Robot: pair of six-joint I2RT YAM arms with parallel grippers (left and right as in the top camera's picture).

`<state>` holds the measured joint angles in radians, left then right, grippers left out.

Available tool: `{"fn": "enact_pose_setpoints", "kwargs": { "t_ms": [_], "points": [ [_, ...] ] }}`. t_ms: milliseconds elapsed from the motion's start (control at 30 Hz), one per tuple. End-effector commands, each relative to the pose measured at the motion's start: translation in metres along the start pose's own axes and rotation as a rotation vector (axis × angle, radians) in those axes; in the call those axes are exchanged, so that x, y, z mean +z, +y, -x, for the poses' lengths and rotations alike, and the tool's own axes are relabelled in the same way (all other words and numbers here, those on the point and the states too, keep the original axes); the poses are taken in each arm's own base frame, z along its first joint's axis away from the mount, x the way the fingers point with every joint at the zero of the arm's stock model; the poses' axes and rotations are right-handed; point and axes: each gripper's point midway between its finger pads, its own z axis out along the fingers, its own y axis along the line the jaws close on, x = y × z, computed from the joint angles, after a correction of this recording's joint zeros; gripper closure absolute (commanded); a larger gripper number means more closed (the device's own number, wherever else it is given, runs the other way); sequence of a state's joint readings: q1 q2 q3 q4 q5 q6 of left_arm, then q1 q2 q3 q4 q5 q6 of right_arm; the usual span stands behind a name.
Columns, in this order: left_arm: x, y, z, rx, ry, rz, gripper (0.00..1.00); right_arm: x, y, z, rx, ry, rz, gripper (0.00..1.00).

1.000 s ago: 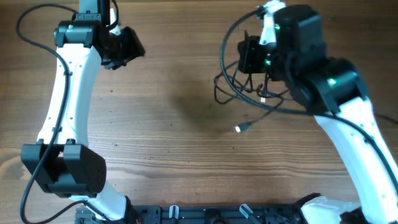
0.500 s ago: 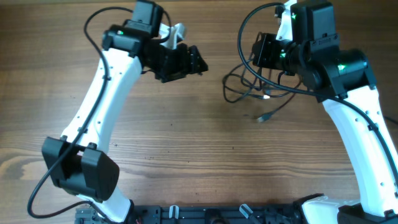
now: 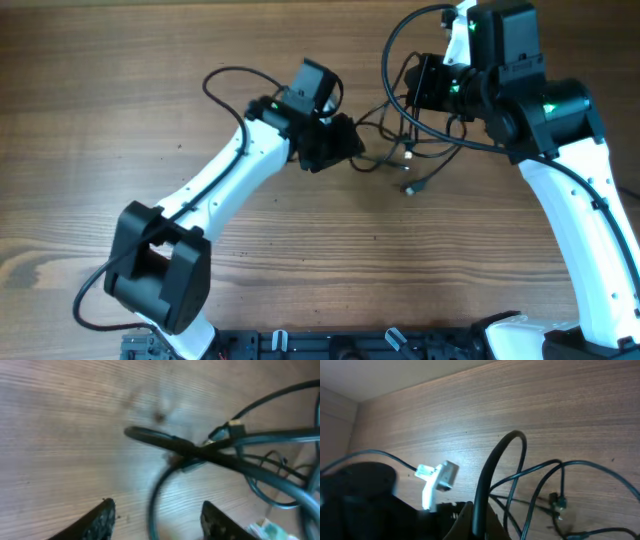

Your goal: Untangle cables

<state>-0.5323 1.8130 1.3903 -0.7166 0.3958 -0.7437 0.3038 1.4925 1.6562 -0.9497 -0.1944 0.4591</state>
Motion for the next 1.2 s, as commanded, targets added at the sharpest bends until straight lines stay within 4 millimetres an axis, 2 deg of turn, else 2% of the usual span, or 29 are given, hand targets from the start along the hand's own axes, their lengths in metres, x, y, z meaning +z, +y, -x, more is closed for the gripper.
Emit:
{"fn": "enact_pose_setpoints", "kwargs": {
  "t_ms": [0, 100, 133, 167, 200, 267, 367, 400, 467, 500, 533, 567, 600, 667, 733, 767, 833, 867, 900, 933, 1000, 1067, 1167],
  "points": [
    [0.03, 0.016, -0.008, -0.054, -0.034, 0.024, 0.49, -0.006, 0.004, 0.004, -0.012, -0.016, 0.02, 0.96],
    [0.047, 0.028, -0.011, -0.095, -0.07, 0.019, 0.6, -0.007, 0.006, 0.003, -0.015, -0.016, 0.029, 0.96],
    [0.049, 0.038, -0.008, -0.099, -0.102, 0.053, 0.67, -0.01, 0.008, 0.003, -0.018, -0.017, 0.042, 0.96],
    [0.05, 0.045, -0.005, -0.101, -0.125, 0.081, 0.79, -0.013, 0.009, 0.004, -0.02, -0.023, 0.044, 0.96],
    [0.049, 0.051, -0.002, -0.105, -0.143, 0.104, 0.96, -0.016, 0.009, 0.005, -0.024, -0.031, 0.044, 0.96],
    [0.043, 0.068, 0.011, -0.106, -0.208, 0.174, 0.96, -0.026, -0.001, 0.01, -0.01, -0.064, 0.013, 0.96],
    [0.013, 0.095, 0.039, -0.083, -0.289, 0.242, 0.96, -0.046, -0.051, 0.023, 0.095, -0.099, -0.088, 0.96],
    [-0.012, 0.108, 0.052, -0.08, -0.339, 0.274, 0.96, -0.057, -0.088, 0.029, 0.164, -0.118, -0.158, 0.96],
    [-0.058, 0.124, 0.073, -0.077, -0.437, 0.306, 0.96, -0.077, -0.141, 0.036, 0.267, -0.153, -0.257, 0.96],
    [-0.087, 0.131, 0.083, -0.083, -0.505, 0.309, 0.96, -0.086, -0.16, 0.037, 0.311, -0.169, -0.292, 0.96],
    [-0.107, 0.135, 0.089, -0.095, -0.549, 0.307, 0.96, -0.094, -0.177, 0.037, 0.349, -0.185, -0.322, 0.96],
    [-0.133, 0.139, 0.095, -0.11, -0.609, 0.292, 0.96, -0.107, -0.203, 0.037, 0.408, -0.205, -0.369, 0.96],
    [-0.176, 0.146, 0.103, -0.156, -0.715, 0.263, 0.96, -0.116, -0.222, 0.035, 0.454, -0.219, -0.404, 0.96],
    [-0.236, 0.154, 0.106, -0.204, -0.869, 0.221, 0.96, -0.124, -0.247, 0.03, 0.493, -0.216, -0.443, 0.96],
    [-0.286, 0.163, 0.101, -0.244, -0.996, 0.197, 0.96, -0.117, -0.255, 0.027, 0.49, -0.182, -0.447, 0.96],
    [-0.301, 0.168, 0.097, -0.262, -1.033, 0.196, 0.96, -0.108, -0.252, 0.027, 0.471, -0.154, -0.405, 0.96],
    [-0.312, 0.178, 0.096, -0.258, -1.059, 0.229, 0.96, -0.087, -0.23, 0.03, 0.335, -0.09, -0.242, 0.96],
    [-0.314, 0.186, 0.097, -0.261, -1.064, 0.259, 0.96, -0.081, -0.231, 0.029, 0.324, -0.071, -0.231, 0.96],
    [-0.318, 0.195, 0.098, -0.286, -1.076, 0.291, 0.96, -0.078, -0.236, 0.026, 0.334, -0.055, -0.245, 0.95],
    [-0.325, 0.214, 0.099, -0.334, -1.101, 0.356, 0.96, -0.076, -0.248, 0.021, 0.362, -0.036, -0.303, 0.96],
    [-0.332, 0.249, 0.099, -0.421, -1.108, 0.434, 0.96, -0.086, -0.284, 0.007, 0.516, -0.035, -0.513, 0.95],
    [-0.329, 0.272, 0.096, -0.481, -1.073, 0.468, 0.96, -0.088, -0.295, 0.004, 0.559, -0.039, -0.574, 0.96],
    [-0.305, 0.286, 0.092, -0.514, -0.962, 0.456, 0.96, -0.068, -0.263, 0.012, 0.431, 0.005, -0.378, 0.96]
  ]
}}
